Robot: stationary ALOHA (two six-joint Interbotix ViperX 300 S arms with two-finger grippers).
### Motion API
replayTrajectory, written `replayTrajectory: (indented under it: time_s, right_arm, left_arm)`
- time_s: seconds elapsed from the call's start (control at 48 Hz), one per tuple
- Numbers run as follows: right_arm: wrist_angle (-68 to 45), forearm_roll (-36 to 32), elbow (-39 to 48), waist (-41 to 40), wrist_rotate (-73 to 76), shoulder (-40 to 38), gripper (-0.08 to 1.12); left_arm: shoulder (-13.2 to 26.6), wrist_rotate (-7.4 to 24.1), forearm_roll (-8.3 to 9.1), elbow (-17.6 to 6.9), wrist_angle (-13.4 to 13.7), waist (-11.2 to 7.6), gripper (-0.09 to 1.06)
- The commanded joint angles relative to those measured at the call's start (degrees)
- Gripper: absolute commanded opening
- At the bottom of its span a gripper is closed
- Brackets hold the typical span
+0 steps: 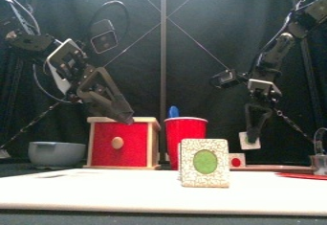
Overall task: Place sushi on board then cut the sushi with the knife then place the pieces on the plate
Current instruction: Place the 4 sushi pieces on the plate
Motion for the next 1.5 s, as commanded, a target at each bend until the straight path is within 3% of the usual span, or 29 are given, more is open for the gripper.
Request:
replayTrajectory:
  time_s: [0.021, 0.25, 0.479, 0.771, 0.896, 1.062, 1.25, 1.5]
  right_arm:
    - [-0.6, -1.1, -0.4, -1.8, 0.0, 0.6, 0.54]
    - [-3.3, -3.1, -0.4, -2.7, 0.0, 6.2, 0.57]
    - [-4.3, -4.2, -0.4, -3.2, 0.0, 8.3, 0.73]
    - [1.1, -3.7, -2.1, -1.8, 0.0, -0.4, 0.8]
    - [1.5, -1.3, -3.2, 4.8, 0.1, -4.6, 0.8]
    - [-2.8, 3.4, -5.2, 16.3, 0.3, -4.5, 0.8]
    - [-13.4, 6.4, -7.4, 27.3, 0.3, 0.2, 0.8]
    - [-18.8, 7.9, -10.9, 32.9, 0.2, 8.0, 0.8]
  left_arm:
    - [-0.2, 0.0, 0.0, -0.6, -0.2, 0.26, 0.77]
    - [-0.3, -0.1, 0.0, -0.6, 0.3, 0.44, 0.77]
    - [-0.3, -0.2, -0.09, -0.6, 1.1, 0.44, 0.77]
    - [-0.2, -0.2, 0.0, -0.9, 1.3, 0.44, 0.77]
    - [-0.3, -0.2, -0.09, -1.1, 1.3, 0.53, 0.77]
    - [-0.3, -0.2, -0.09, -1.2, 1.3, 0.62, 0.77]
    - [-0.3, -0.2, -0.79, -1.3, 1.3, 0.53, 0.77]
    - [-0.3, -0.2, -1.41, -1.7, 1.3, 0.44, 0.77]
